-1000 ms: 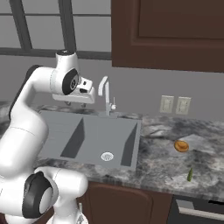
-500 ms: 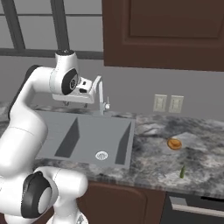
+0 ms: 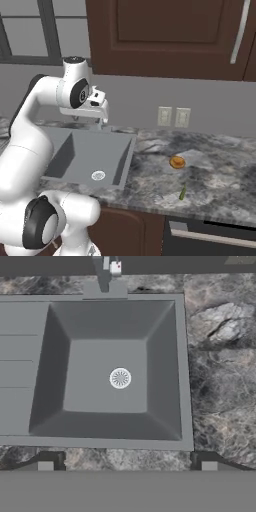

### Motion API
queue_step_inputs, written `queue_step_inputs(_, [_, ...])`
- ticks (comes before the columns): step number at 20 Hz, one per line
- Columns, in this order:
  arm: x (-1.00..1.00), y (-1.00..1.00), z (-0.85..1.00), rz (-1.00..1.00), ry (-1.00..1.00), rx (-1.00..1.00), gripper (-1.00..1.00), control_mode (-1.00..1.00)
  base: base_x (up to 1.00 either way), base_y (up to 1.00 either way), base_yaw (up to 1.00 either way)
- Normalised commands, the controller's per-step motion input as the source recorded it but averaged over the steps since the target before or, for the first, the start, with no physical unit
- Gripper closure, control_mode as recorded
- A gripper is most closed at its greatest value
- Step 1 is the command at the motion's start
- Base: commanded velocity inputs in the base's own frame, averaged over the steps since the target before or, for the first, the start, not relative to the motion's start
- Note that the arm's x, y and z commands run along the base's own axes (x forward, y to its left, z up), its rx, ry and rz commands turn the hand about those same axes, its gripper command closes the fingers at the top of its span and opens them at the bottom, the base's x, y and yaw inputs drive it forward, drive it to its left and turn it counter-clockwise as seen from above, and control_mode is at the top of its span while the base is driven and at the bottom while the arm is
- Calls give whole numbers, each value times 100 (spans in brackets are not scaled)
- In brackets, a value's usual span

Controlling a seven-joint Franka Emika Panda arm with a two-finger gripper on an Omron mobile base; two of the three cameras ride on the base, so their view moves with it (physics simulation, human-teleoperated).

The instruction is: Turn on the sink faucet. Then move the lemon wedge from the counter to the sink. Turn off the sink. Move the vegetable from the sink to the pot next to the stove. Finally move the pot to the rear left burner.

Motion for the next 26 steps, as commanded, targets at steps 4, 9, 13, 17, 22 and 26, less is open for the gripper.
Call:
queue_step_inputs(4, [0, 0, 0, 0, 0, 0, -100, 100, 0, -60, 0])
queue_step_inputs(9, [0, 0, 0, 0, 0, 0, -100, 100, 2, -47, 0])
queue_step_inputs(13, [0, 0, 0, 0, 0, 0, -100, 100, 17, -5, -1])
queue_step_inputs(17, [0, 0, 0, 0, 0, 0, -100, 100, 35, -8, 0])
queue_step_inputs(22, [0, 0, 0, 0, 0, 0, -100, 100, 35, -26, 9])
queue_step_inputs(26, [0, 0, 0, 0, 0, 0, -100, 100, 35, -29, 13])
